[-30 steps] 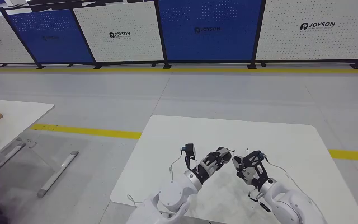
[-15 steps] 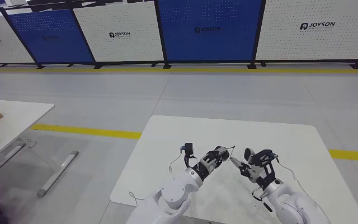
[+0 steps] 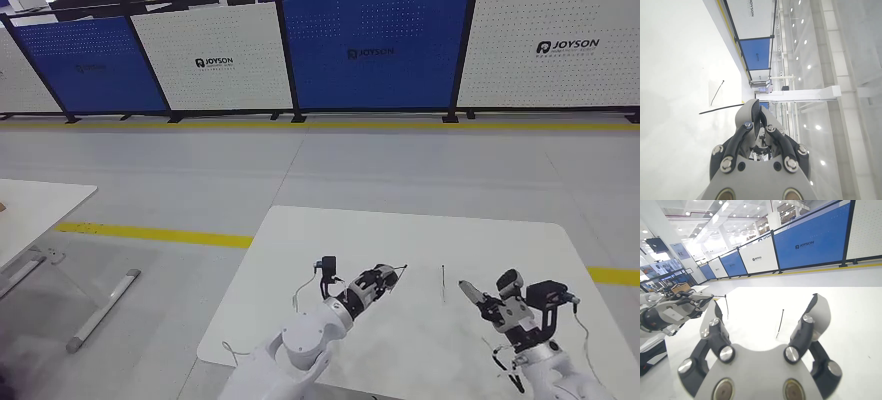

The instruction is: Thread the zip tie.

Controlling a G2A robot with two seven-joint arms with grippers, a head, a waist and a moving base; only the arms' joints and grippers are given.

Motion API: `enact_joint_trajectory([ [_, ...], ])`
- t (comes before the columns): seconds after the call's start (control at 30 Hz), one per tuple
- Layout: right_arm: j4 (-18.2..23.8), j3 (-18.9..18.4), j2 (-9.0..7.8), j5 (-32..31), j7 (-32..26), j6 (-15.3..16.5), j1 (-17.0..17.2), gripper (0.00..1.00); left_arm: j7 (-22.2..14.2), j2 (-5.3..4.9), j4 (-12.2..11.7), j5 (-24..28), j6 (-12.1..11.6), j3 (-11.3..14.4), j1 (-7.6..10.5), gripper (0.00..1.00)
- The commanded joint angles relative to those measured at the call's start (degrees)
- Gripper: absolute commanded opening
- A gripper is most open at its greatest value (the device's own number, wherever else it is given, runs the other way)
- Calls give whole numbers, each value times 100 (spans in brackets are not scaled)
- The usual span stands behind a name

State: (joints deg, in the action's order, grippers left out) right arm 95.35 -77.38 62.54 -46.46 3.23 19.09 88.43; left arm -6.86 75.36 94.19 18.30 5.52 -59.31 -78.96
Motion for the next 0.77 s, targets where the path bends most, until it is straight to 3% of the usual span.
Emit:
enact_joint_trajectory([
  [0.0,-3,6,1,-5,1,-4,-5,100,-3,0,1,6,2,1,1,0],
  [0.37,-7,1,2,23,4,-13,-4,100,41,1,-19,35,-27,-15,-17,0],
  [0.47,-93,-161,7,717,-148,39,-22,100,25,-2,-33,202,-63,-88,-50,0],
  [0.73,-167,-543,-107,1682,-670,39,48,100,-30,-16,-9,364,-131,-197,-97,0],
])
